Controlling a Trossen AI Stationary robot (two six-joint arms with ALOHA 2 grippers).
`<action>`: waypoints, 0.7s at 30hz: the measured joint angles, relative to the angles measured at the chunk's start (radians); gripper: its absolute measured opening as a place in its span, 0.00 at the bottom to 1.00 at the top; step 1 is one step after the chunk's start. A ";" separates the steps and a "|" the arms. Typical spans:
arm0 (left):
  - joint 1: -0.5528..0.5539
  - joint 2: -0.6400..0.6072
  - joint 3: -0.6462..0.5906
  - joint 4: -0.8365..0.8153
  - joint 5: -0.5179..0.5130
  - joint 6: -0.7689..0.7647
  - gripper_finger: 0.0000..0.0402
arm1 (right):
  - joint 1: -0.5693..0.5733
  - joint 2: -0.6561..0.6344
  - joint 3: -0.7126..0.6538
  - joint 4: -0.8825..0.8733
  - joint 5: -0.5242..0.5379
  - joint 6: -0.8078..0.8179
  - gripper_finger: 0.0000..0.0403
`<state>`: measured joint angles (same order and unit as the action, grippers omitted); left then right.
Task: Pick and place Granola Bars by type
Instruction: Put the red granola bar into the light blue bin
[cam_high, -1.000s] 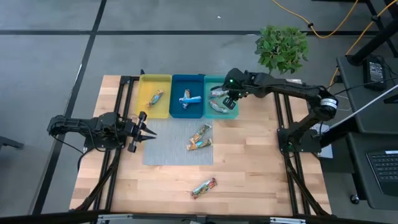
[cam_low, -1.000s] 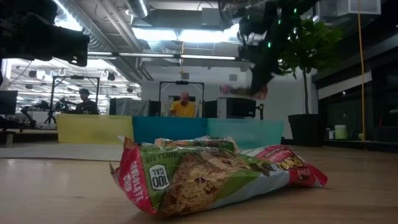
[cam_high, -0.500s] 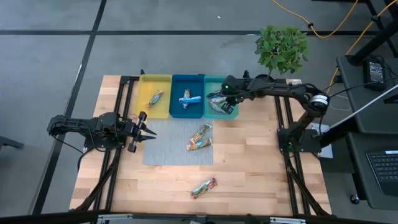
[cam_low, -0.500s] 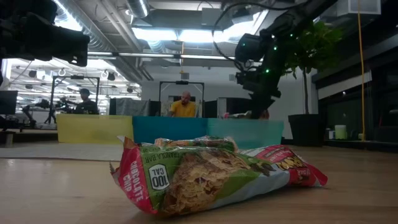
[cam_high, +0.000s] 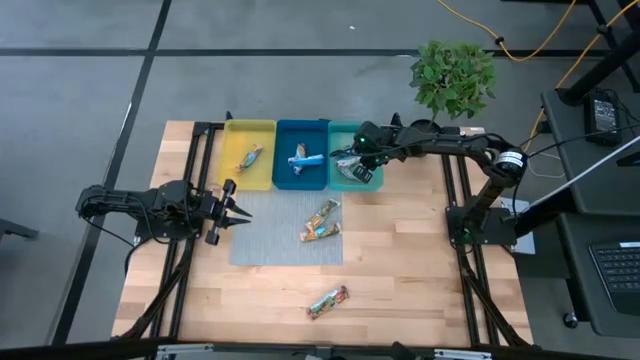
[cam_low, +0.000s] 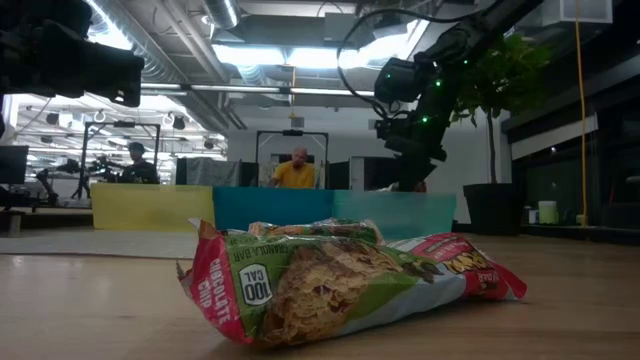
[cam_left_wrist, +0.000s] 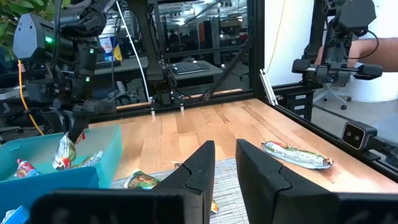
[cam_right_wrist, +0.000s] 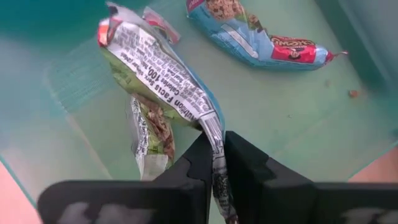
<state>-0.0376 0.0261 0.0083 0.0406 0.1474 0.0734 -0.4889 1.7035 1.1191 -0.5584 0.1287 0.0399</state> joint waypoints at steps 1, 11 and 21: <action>0.000 0.000 0.000 0.000 0.000 0.000 0.15 | 0.000 0.000 0.000 0.001 0.000 0.000 0.12; 0.000 0.000 0.000 0.000 0.000 0.000 0.15 | 0.000 0.000 0.000 0.001 0.000 -0.023 0.12; 0.000 0.000 0.000 0.000 0.000 0.000 0.16 | 0.009 0.000 0.000 0.001 -0.026 -0.049 0.12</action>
<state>-0.0376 0.0261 0.0085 0.0406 0.1474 0.0734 -0.4796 1.7035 1.1191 -0.5575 0.1028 -0.0088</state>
